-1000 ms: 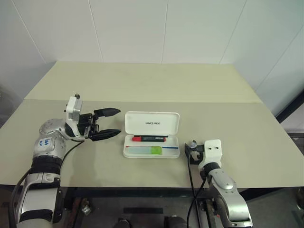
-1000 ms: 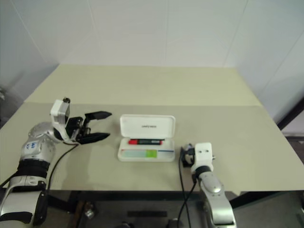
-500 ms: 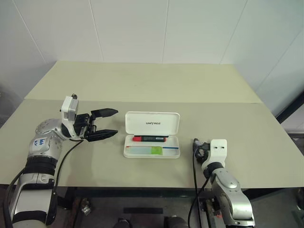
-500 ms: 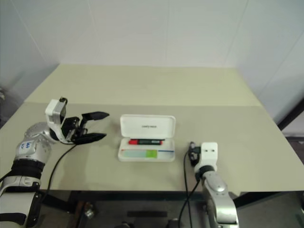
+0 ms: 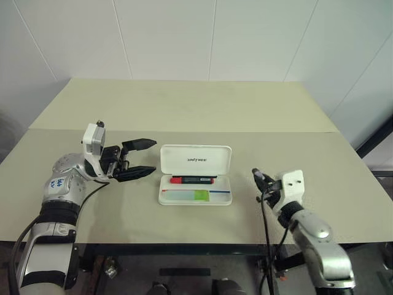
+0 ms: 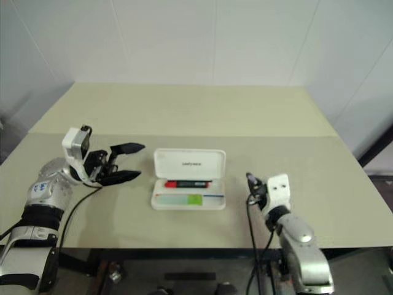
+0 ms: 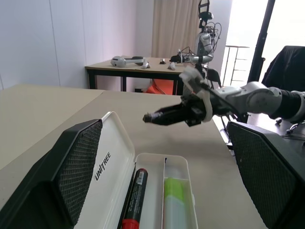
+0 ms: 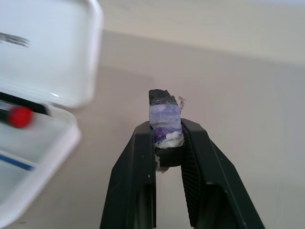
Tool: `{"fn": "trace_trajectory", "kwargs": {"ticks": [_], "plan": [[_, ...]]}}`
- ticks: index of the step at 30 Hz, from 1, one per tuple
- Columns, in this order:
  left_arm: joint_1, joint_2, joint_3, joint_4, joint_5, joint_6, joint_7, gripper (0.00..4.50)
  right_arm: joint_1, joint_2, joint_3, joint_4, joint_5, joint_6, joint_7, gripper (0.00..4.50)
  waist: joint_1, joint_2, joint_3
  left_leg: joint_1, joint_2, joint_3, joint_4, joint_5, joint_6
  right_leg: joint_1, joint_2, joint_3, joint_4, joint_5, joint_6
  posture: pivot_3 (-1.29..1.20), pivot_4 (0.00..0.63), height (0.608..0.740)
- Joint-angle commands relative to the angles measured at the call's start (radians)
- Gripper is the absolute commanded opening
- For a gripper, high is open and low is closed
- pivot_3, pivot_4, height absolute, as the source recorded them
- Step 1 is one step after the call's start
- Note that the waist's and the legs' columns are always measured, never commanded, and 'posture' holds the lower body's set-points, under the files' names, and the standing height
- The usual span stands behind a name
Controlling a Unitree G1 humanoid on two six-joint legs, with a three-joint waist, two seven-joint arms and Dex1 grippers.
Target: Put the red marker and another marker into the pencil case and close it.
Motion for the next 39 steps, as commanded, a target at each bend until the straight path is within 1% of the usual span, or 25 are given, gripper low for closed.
{"fn": "trace_trajectory", "kwargs": {"ticks": [1,3,6,8,10,13,20,24,33,35,37,39], "plan": [[0.013,-0.005,-0.006,-0.038,-0.041,0.001,-0.112,4.5,-0.007,-0.101,0.003,-0.097,0.087,0.013,0.164,0.36,0.001,0.0,0.0,0.0,0.0,-0.001,0.0,0.0,0.0,0.0,0.0,0.0,0.0,0.0,0.0,0.0,0.15,0.74],[0.026,-0.021,-0.02,-0.064,-0.056,0.008,-0.112,4.5,-0.008,-0.185,0.034,-0.131,0.138,0.03,0.292,0.36,0.003,0.0,0.0,0.0,0.0,-0.001,-0.001,0.0,0.0,0.0,0.0,0.0,0.0,-0.001,0.001,0.0,0.15,0.74],[0.041,-0.035,-0.027,-0.091,-0.063,0.014,-0.112,4.5,-0.024,-0.267,0.078,-0.141,0.175,0.037,0.411,0.36,0.003,-0.001,0.0,0.0,-0.001,-0.001,-0.001,0.0,0.0,0.001,0.0,0.0,-0.001,-0.001,0.002,0.0,0.15,0.74],[0.051,-0.033,-0.026,-0.1,-0.06,0.011,-0.112,4.5,-0.05,-0.305,0.114,-0.122,0.183,0.034,0.486,0.36,0.001,-0.001,0.001,0.0,-0.001,-0.001,0.0,-0.001,0.0,0.001,0.0,0.0,-0.001,-0.001,0.002,0.0,0.15,0.74],[0.06,-0.022,-0.024,-0.099,-0.055,0.004,-0.112,4.5,-0.086,-0.319,0.145,-0.083,0.185,0.028,0.538,0.36,0.0,-0.001,0.001,0.0,-0.001,-0.001,0.0,-0.001,0.0,0.001,0.0,0.0,-0.001,-0.001,0.002,0.0,0.15,0.74],[0.071,-0.002,-0.019,-0.092,-0.046,-0.006,-0.112,4.5,-0.158,-0.314,0.19,0.004,0.164,0.003,0.601,0.36,0.0,-0.001,0.001,0.0,0.0,0.0,0.0,-0.001,0.0,0.001,0.0,0.0,-0.001,-0.001,0.002,0.0,0.15,0.74],[0.097,0.02,0.019,-0.09,-0.019,-0.015,-0.112,4.5,-0.323,-0.249,0.269,0.254,0.106,-0.102,0.706,0.36,0.003,-0.001,0.001,0.0,0.0,-0.001,0.0,-0.001,-0.001,0.0,-0.001,-0.001,-0.001,-0.001,0.001,0.0,0.15,0.74],[0.118,0.022,0.04,-0.119,-0.017,-0.004,-0.111,4.5,-0.354,-0.243,0.276,0.328,0.093,-0.148,0.759,0.36,0.004,-0.001,0.001,0.0,0.0,-0.001,0.0,-0.002,-0.001,0.0,-0.001,-0.001,-0.001,-0.002,0.001,0.0,0.15,0.74],[0.144,0.019,0.063,-0.16,-0.004,0.011,-0.091,4.5,-0.398,-0.211,0.278,0.447,0.063,-0.205,0.796,0.36,0.002,-0.001,0.001,0.0,0.0,-0.001,0.0,-0.002,-0.001,0.0,-0.002,-0.002,0.0,-0.002,0.001,0.0,0.15,0.74],[0.143,0.017,0.064,-0.161,-0.001,0.012,-0.091,4.5,-0.407,-0.207,0.276,0.462,0.058,-0.209,0.799,1.09,0.001,-0.001,0.001,0.0,0.0,-0.001,0.0,-0.002,-0.001,0.0,-0.001,-0.002,0.001,-0.002,0.001,0.0,0.15,0.74],[0.14,0.012,0.065,-0.161,0.003,0.013,-0.089,4.5,-0.414,-0.204,0.275,0.475,0.052,-0.213,0.802,1.7,0.002,-0.001,0.001,0.0,0.0,-0.001,0.0,-0.002,-0.001,0.0,-0.001,-0.002,0.001,-0.002,0.001,0.0,0.15,0.74],[0.137,0.007,0.065,-0.161,0.008,0.012,-0.087,4.5,-0.419,-0.199,0.275,0.494,0.043,-0.22,0.799,2.46,0.002,-0.001,0.001,0.0,0.0,-0.001,0.0,-0.002,-0.001,0.0,-0.001,-0.002,0.001,-0.002,0.001,0.0,0.15,0.74]]}}
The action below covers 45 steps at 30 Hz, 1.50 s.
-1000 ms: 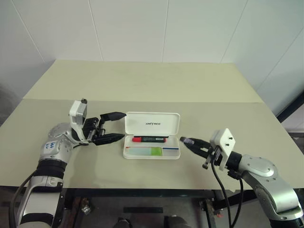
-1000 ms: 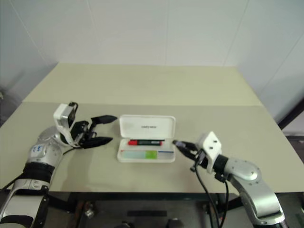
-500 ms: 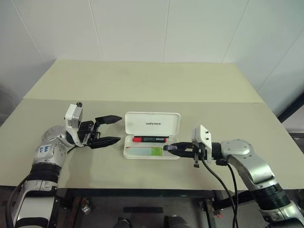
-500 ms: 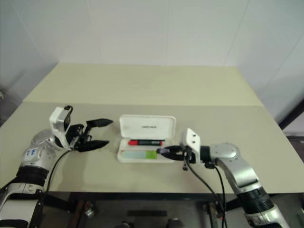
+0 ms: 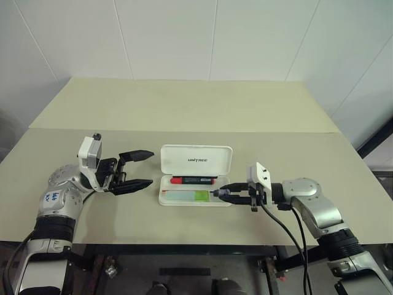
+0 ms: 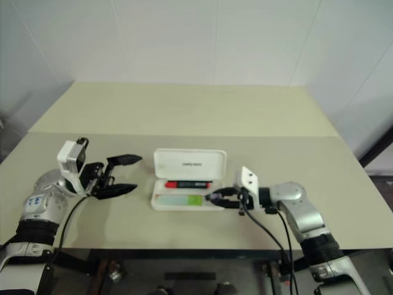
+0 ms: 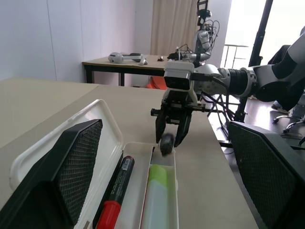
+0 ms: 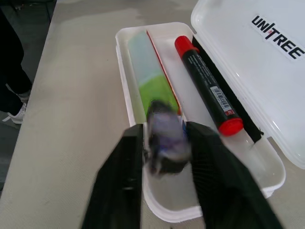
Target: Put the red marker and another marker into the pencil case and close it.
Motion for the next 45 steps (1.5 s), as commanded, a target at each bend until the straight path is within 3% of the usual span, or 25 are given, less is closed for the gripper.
{"fn": "trace_trajectory", "kwargs": {"ticks": [1,5,6,11,18,23,29,38,45], "plan": [[-0.003,-0.001,0.02,-0.029,0.008,0.0,-0.087,4.5,-0.028,0.011,-0.011,0.017,-0.009,-0.029,0.005,2.77,0.0,0.0,0.0,0.0,0.0,0.0,0.0,0.0,0.0,0.0,0.0,0.0,0.0,0.0,0.0,0.0,0.15,0.74],[-0.009,-0.007,0.021,-0.027,0.015,0.0,-0.087,4.5,-0.033,0.017,-0.019,0.022,-0.01,-0.032,0.004,4.27,0.001,0.0,0.0,0.0,0.0,0.0,0.0,0.0,0.0,0.0,0.0,0.0,0.0,0.0,0.0,0.0,0.15,0.74],[-0.01,-0.008,0.021,-0.027,0.016,0.0,-0.088,4.5,-0.032,0.015,-0.021,0.013,-0.005,-0.028,0.006,4.47,0.001,0.0,0.0,0.0,0.0,0.0,0.0,0.0,0.0,0.0,0.0,0.0,0.0,0.0,0.0,0.0,0.15,0.74],[-0.016,-0.016,0.021,-0.023,0.022,-0.001,-0.087,4.5,-0.013,0.005,-0.04,-0.051,0.025,-0.009,0.008,4.47,0.0,0.0,0.0,0.0,0.0,0.0,0.0,0.0,0.0,0.0,0.0,0.0,0.0,0.0,0.0,0.0,0.15,0.74],[-0.055,-0.047,0.028,0.032,0.072,-0.08,-0.052,4.5,-0.013,0.042,-0.111,-0.163,0.066,-0.018,-0.095,4.47,0.001,0.0,0.0,0.0,0.0,0.0,0.0,0.0,0.0,0.0,0.0,0.0,0.001,0.0,0.0,0.0,0.15,0.74],[-0.125,-0.073,0.035,0.131,0.132,-0.117,0.009,4.5,0.023,0.058,-0.202,-0.337,0.228,0.122,-0.172,4.47,0.003,0.0,0.0,0.0,0.0,-0.001,0.0,0.0,0.0,0.0,0.0,-0.001,0.001,0.0,0.0,0.0,0.15,0.74],[-0.21,-0.09,0.058,0.228,0.163,-0.176,-0.021,4.5,0.133,-0.018,-0.278,-0.457,0.341,0.178,-0.131,4.47,0.007,0.0,0.0,-0.001,-0.001,-0.001,0.0,0.0,0.0,0.0,-0.001,-0.001,-0.001,0.0,0.0,0.0,0.15,0.74],[-0.337,-0.073,0.051,0.408,0.215,-0.161,-0.071,4.5,0.219,-0.126,-0.42,-0.418,0.464,0.175,-0.005,4.47,0.005,0.0,0.0,-0.001,-0.001,-0.001,0.0,0.0,0.0,0.0,0.0,-0.001,-0.001,0.0,0.001,0.0,0.15,0.74],[-0.461,-0.058,0.047,0.619,0.315,-0.233,-0.049,4.5,0.253,-0.217,-0.481,-0.342,0.428,0.132,0.053,4.47,0.003,-0.001,0.001,-0.001,-0.002,-0.001,0.0,0.0,0.0,0.0,0.0,-0.001,-0.002,0.0,0.001,0.0,0.15,0.74]]}}
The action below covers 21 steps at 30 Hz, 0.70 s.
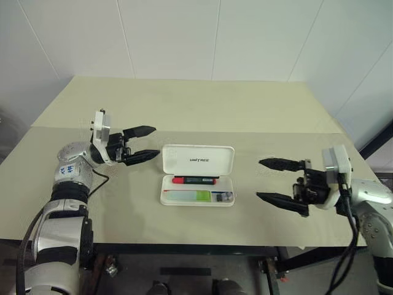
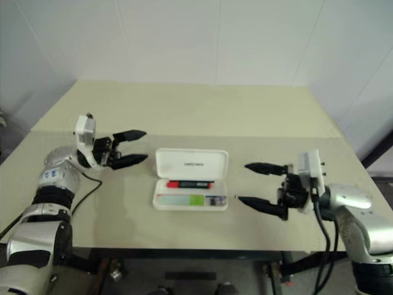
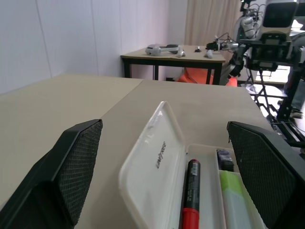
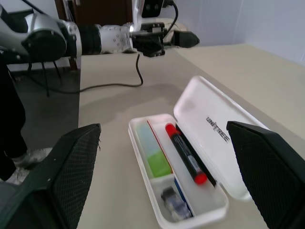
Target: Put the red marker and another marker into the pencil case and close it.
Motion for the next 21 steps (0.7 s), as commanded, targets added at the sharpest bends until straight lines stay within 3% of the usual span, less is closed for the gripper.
{"fn": "trace_trajectory", "kwargs": {"ticks": [1,2,5,11,16,21], "plan": [[-0.06,0.016,0.007,0.074,0.048,-0.052,-0.051,4.5,0.001,-0.016,-0.053,0.006,-0.008,-0.038,-0.005,4.47,-0.001,0.0,0.0,0.0,0.0,0.0,0.0,0.0,0.0,0.0,0.0,0.0,0.0,0.0,0.0,0.0,0.15,0.74],[-0.077,0.013,0.016,0.095,0.049,-0.051,-0.05,4.5,0.003,-0.014,-0.055,0.002,-0.011,-0.041,-0.013,4.47,-0.001,0.0,0.0,0.0,0.0,0.0,0.0,0.0,0.0,0.0,0.0,0.0,0.0,0.0,0.0,0.0,0.15,0.74],[-0.123,0.003,0.053,0.147,0.051,-0.068,0.021,3.86,0.014,-0.005,-0.058,-0.018,-0.008,-0.04,-0.034,4.5,0.0,0.0,0.0,0.0,0.0,0.0,0.0,0.0,0.0,0.0,0.001,0.0,0.0,0.0,0.0,0.0,0.15,0.74],[-0.156,-0.005,0.059,0.193,0.089,-0.052,0.004,1.87,0.065,-0.004,-0.074,-0.059,0.01,-0.046,-0.043,4.5,0.003,0.0,0.0,-0.001,0.0,0.0,0.0,0.0,0.0,0.0,0.0,0.0,0.0,-0.001,0.001,0.0,0.15,0.74],[-0.191,-0.005,0.048,0.249,0.157,-0.023,0.109,0.17,0.078,-0.015,-0.095,-0.061,0.012,-0.05,-0.046,4.5,0.003,-0.001,0.0,-0.001,0.0,-0.001,0.0,0.0,0.0,0.0,0.0,0.0,0.001,-0.001,0.001,0.0,0.15,0.74],[-0.22,-0.011,0.045,0.283,0.219,-0.035,0.18,0.06,0.081,-0.018,-0.108,-0.066,0.008,-0.047,-0.054,4.5,0.003,-0.001,0.0,-0.001,0.0,-0.001,0.0,0.0,0.0,0.0,0.0,0.0,0.001,-0.001,0.002,0.0,0.15,0.74]]}}
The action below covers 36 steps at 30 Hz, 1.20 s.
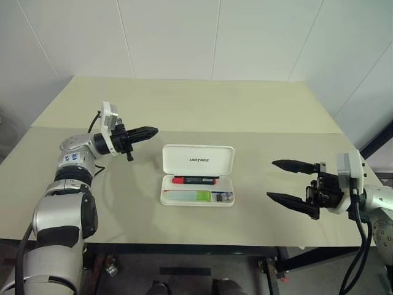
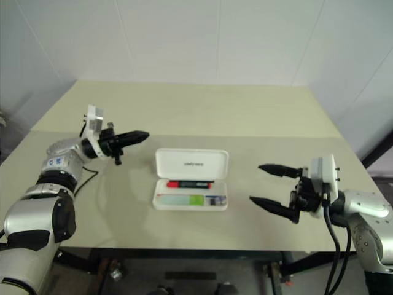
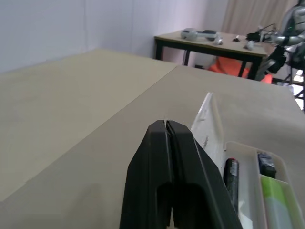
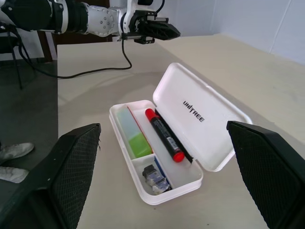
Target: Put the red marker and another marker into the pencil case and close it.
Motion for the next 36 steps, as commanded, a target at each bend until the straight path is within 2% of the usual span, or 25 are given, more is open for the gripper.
{"fn": "trace_trajectory", "kwargs": {"ticks": [1,6,9,13,18,20,26,33,36], "plan": [[-0.042,-0.001,-0.003,0.019,0.051,-0.015,0.073,0.06,0.003,-0.018,-0.039,-0.038,0.013,-0.011,-0.006,4.5,0.0,0.0,0.0,0.0,0.0,0.0,0.0,0.0,0.0,0.0,0.0,0.0,0.0,0.0,0.0,0.0,0.15,0.74],[-0.056,-0.027,-0.067,0.048,0.166,0.013,0.16,0.06,0.005,-0.022,-0.04,-0.043,0.007,-0.009,-0.019,4.5,0.004,0.0,0.0,0.0,0.0,0.0,0.0,0.0,0.0,0.0,0.0,0.0,0.0,0.0,0.0,0.0,0.15,0.74],[-0.062,-0.05,-0.06,0.054,0.179,0.034,0.149,0.06,-0.001,-0.025,-0.04,-0.044,0.004,-0.008,-0.031,4.5,0.008,0.0,0.0,0.0,0.0,0.0,0.0,0.0,0.0,0.0,0.0,0.0,0.0,0.0,0.001,0.0,0.15,0.74],[-0.072,-0.083,-0.07,0.071,0.223,0.115,0.239,0.06,0.007,-0.031,-0.046,-0.052,0.005,-0.007,-0.042,4.5,0.013,0.0,0.0,0.0,0.0,0.0,0.0,0.0,0.0,0.0,0.0,0.0,0.0,0.0,0.001,0.0,0.15,0.74],[-0.085,-0.089,-0.052,0.07,0.218,0.168,0.148,0.06,0.025,-0.039,-0.06,-0.064,0.011,-0.003,-0.048,4.5,0.018,0.0,0.0,0.0,-0.001,0.0,0.0,0.0,0.0,0.0,0.0,0.0,0.0,0.0,0.001,0.0,0.15,0.74],[-0.096,-0.081,-0.066,0.068,0.228,0.191,0.055,0.06,0.032,-0.043,-0.065,-0.067,0.013,-0.002,-0.049,4.5,0.018,0.0,0.0,0.0,-0.001,0.0,0.0,0.0,0.0,0.0,0.0,0.0,0.0,0.0,0.001,0.0,0.15,0.74],[-0.122,-0.069,-0.122,0.068,0.292,0.211,-0.083,0.06,0.021,-0.049,-0.059,-0.054,0.012,-0.002,-0.043,4.5,0.018,0.0,0.0,0.0,-0.001,0.0,0.0,0.0,0.0,0.0,0.0,0.0,0.0,0.0,0.001,0.0,0.15,0.74],[-0.132,-0.079,-0.188,0.059,0.356,0.093,-0.235,0.06,0.011,-0.058,-0.056,-0.035,0.012,-0.003,-0.015,4.5,0.018,0.0,0.0,0.0,-0.001,0.0,0.0,0.0,0.0,0.0,0.0,0.001,0.0,0.0,0.001,0.0,0.15,0.74],[-0.138,-0.094,-0.222,0.06,0.348,0.076,-0.251,0.06,0.007,-0.062,-0.058,-0.031,0.012,-0.002,-0.009,4.5,0.019,0.0,0.0,0.0,-0.001,0.0,0.0,0.0,0.0,0.0,0.0,0.001,0.0,0.0,0.001,0.0,0.15,0.74]]}}
